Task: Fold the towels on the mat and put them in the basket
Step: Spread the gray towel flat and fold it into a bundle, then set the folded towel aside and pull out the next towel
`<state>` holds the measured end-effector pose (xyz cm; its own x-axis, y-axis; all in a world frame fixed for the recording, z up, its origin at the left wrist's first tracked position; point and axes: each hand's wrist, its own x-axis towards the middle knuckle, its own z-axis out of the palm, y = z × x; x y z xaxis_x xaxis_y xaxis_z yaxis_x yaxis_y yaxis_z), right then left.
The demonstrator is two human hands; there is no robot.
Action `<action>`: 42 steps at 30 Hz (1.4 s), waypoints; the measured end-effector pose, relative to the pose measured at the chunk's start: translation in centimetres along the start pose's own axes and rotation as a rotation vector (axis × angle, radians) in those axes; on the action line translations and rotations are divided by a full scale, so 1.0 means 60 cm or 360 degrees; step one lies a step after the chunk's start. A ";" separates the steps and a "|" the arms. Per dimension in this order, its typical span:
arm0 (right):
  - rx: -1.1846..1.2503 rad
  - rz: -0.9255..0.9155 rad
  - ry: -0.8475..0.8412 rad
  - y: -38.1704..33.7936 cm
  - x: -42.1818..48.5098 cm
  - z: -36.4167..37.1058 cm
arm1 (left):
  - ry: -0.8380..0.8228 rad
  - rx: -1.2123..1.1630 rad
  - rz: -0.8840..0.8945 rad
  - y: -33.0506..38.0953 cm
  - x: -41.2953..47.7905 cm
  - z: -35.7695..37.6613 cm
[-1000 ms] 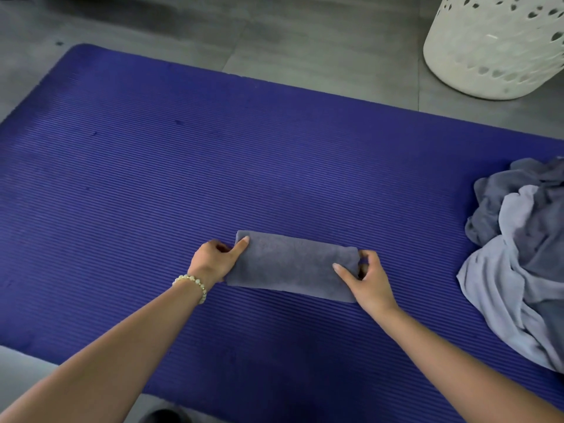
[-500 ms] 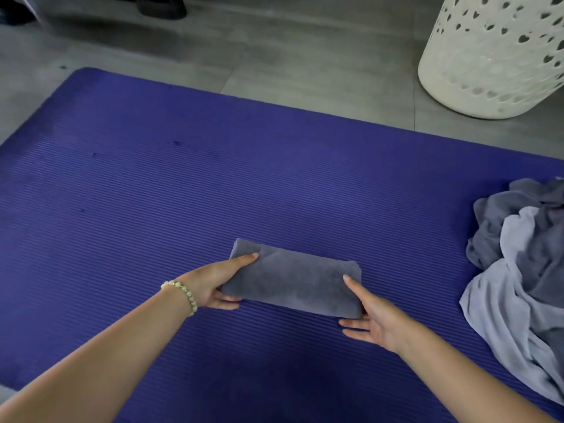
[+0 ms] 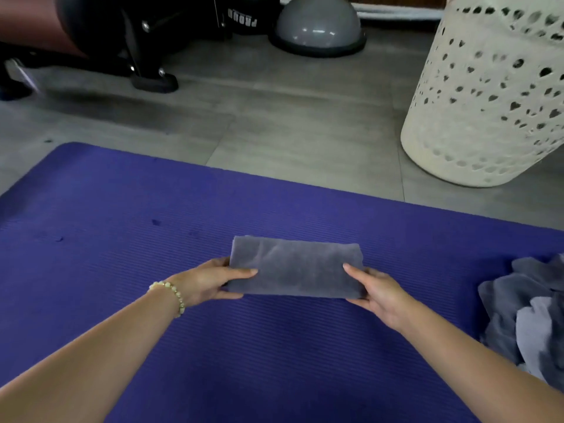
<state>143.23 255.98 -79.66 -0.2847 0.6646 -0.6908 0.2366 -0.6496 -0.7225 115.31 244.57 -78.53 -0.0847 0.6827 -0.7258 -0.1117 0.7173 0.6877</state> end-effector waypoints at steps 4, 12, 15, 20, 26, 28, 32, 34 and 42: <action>0.0154 -0.0172 0.0108 -0.066 0.075 0.000 | 0.0451 0.0120 0.0402 0.087 0.085 0.014; 0.0139 -0.0248 0.0222 -0.075 0.200 0.017 | 0.0657 0.0375 0.0647 0.109 0.212 0.033; 0.0140 -0.0213 0.0294 -0.021 0.221 0.004 | 0.0683 0.0375 0.0505 0.057 0.227 0.020; 0.0256 -0.0252 0.0333 -0.020 0.235 -0.005 | 0.0684 0.0070 0.0451 0.043 0.226 0.019; 0.0322 -0.0255 0.0359 -0.032 0.211 0.008 | 0.0638 0.0509 0.0423 0.000 0.189 0.053; 0.0189 -0.0295 0.0387 -0.026 0.186 0.005 | 0.0699 0.0955 0.0457 -0.039 0.159 0.074; -0.0846 -0.0599 0.0490 0.031 0.105 -0.044 | 0.0640 0.1540 0.0581 -0.113 0.094 0.114; -0.1366 -0.0710 0.0418 0.064 0.066 -0.080 | 0.0584 0.1690 0.0573 -0.138 0.067 0.132; -0.2115 -0.0717 0.0144 0.209 -0.067 -0.093 | 0.0357 0.1934 0.0560 -0.208 -0.022 0.222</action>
<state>152.54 247.24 -86.11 -0.5222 0.7737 -0.3588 0.8463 0.4181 -0.3302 130.03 236.56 -85.95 -0.1028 0.9070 -0.4085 0.9107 0.2510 0.3280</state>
